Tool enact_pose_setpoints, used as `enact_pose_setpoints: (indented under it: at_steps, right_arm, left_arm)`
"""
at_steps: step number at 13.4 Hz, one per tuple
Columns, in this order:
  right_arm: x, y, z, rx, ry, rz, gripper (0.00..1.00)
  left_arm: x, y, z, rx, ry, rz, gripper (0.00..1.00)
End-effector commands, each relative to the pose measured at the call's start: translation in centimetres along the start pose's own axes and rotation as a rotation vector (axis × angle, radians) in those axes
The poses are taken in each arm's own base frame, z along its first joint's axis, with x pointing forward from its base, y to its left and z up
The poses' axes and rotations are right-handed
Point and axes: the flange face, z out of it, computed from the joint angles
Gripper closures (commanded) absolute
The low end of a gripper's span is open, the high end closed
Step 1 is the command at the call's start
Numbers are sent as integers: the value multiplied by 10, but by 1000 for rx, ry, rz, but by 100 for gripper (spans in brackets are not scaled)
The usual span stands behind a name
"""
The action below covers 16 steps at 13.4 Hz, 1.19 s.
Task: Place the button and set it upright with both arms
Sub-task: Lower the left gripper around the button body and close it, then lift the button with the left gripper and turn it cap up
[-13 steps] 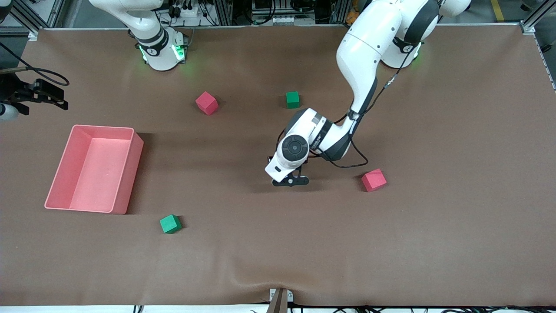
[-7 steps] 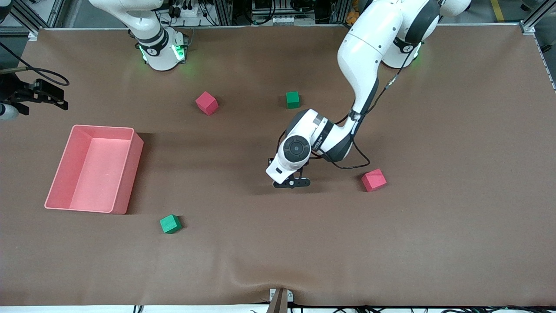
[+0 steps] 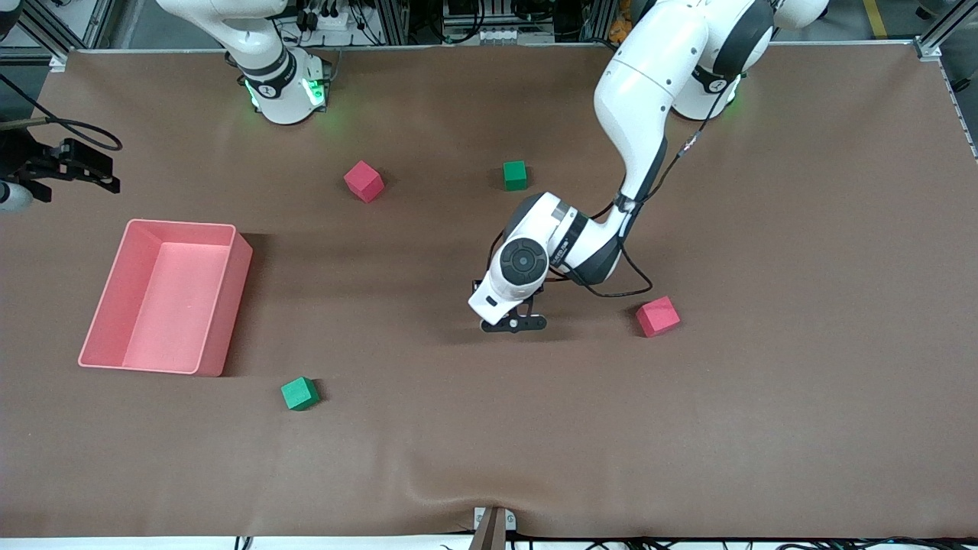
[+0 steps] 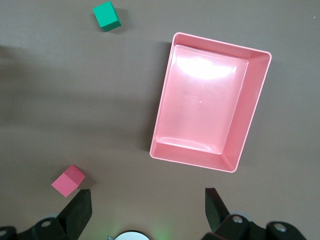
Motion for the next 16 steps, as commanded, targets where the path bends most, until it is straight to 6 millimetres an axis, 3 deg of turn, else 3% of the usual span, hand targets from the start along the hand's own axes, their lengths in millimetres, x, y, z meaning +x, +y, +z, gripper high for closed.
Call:
enact_pose_setpoints:
  at_steps: [1, 5, 12, 13, 15, 16]
  right_arm:
    - [-4, -2, -3, -6, -4, 2, 0]
    - [-4, -2, -3, -6, -4, 0, 0]
    - [-5, -1, -4, -6, -4, 3, 0]
    - [-5, 0, -4, -6, -2, 5, 0]
    - [-5, 0, -4, -4, -3, 6, 0]
    - [-6, 1, -5, -4, 0, 8, 0]
  left_arm:
    - [4, 3, 2, -9, 26, 16, 25]
    - [3, 2, 4, -5, 22, 15, 36]
    - [3, 4, 13, -7, 31, 24, 37]
    - [3, 4, 12, -7, 33, 25, 42]
    - [4, 3, 12, -6, 34, 25, 68]
    - [4, 3, 12, -6, 34, 23, 72]
